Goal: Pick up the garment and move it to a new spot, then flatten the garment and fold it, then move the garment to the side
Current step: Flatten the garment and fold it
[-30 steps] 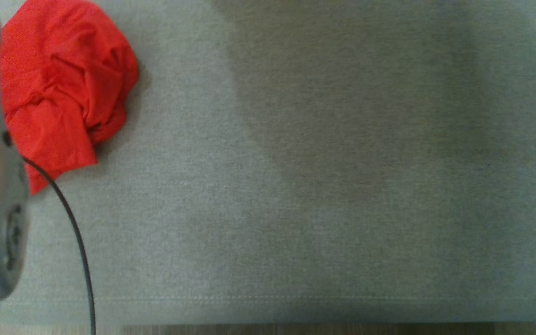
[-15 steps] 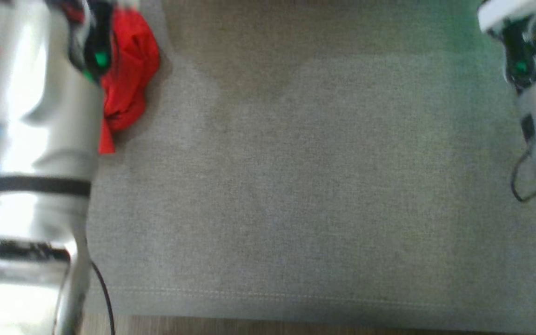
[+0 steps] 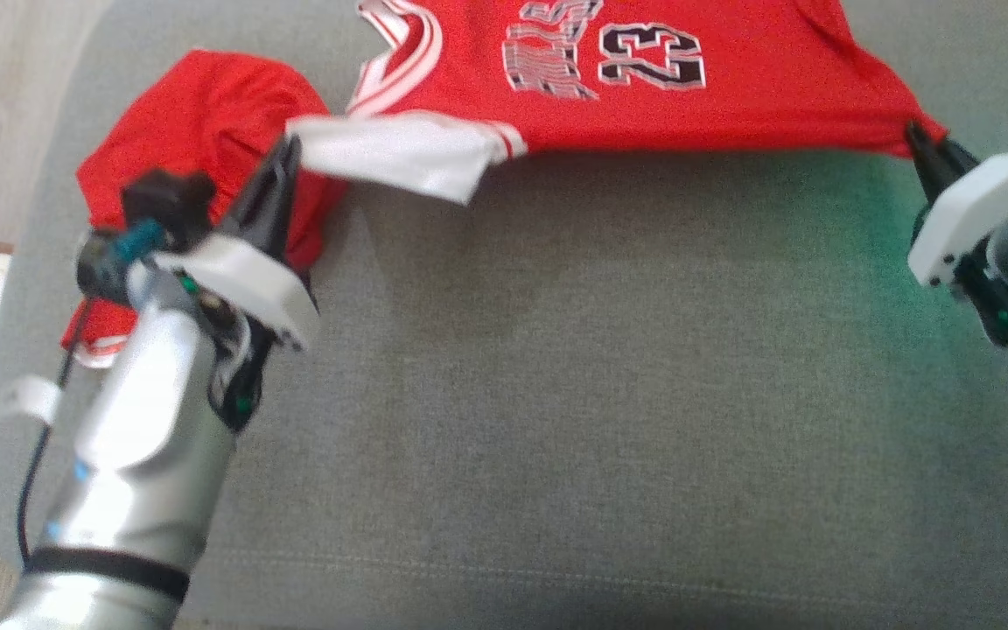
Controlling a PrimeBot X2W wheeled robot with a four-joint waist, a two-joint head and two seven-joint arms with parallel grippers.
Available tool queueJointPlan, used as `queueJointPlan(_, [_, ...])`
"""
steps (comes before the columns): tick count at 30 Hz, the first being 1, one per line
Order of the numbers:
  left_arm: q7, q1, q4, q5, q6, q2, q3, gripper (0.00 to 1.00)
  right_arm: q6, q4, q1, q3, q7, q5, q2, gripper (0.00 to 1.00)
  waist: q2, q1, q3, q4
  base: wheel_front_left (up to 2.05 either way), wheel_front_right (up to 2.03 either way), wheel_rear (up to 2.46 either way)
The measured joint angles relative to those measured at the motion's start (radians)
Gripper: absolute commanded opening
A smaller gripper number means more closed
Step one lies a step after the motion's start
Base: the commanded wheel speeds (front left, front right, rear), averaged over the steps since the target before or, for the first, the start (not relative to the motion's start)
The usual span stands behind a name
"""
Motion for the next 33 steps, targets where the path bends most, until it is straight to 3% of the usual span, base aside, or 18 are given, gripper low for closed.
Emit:
queueJointPlan(8, [0.047, 0.148, -0.095, -0.013, -0.008, 0.043, -0.101, 0.00, 0.000, 0.003, 0.082, 0.093, 0.032, 0.020, -0.075, 0.00, 0.0000, 0.0000, -0.077, 0.011, 0.00, 0.00, 0.00])
queueJointPlan(15, [0.133, 0.259, -0.221, -0.051, -0.008, 0.118, -0.190, 0.00, 0.000, -0.015, 0.126, 0.170, 0.070, 0.035, -0.113, 0.00, 0.0000, 0.0000, -0.121, 0.008, 0.00, 0.00, 0.00])
queueJointPlan(24, [0.264, 0.397, -0.387, -0.136, -0.008, 0.234, -0.272, 0.00, 0.000, -0.160, 0.233, 0.287, 0.177, 0.134, -0.202, 0.00, 0.0000, -0.0001, -0.178, -0.012, 0.00, 0.00, 0.00])
queueJointPlan(33, [0.381, 0.531, -0.558, -0.204, -0.006, 0.340, -0.294, 0.00, 0.000, -0.332, 0.310, 0.396, 0.278, 0.192, -0.324, 0.00, 0.0000, -0.0001, -0.229, -0.034, 0.00, 0.00, 0.00])
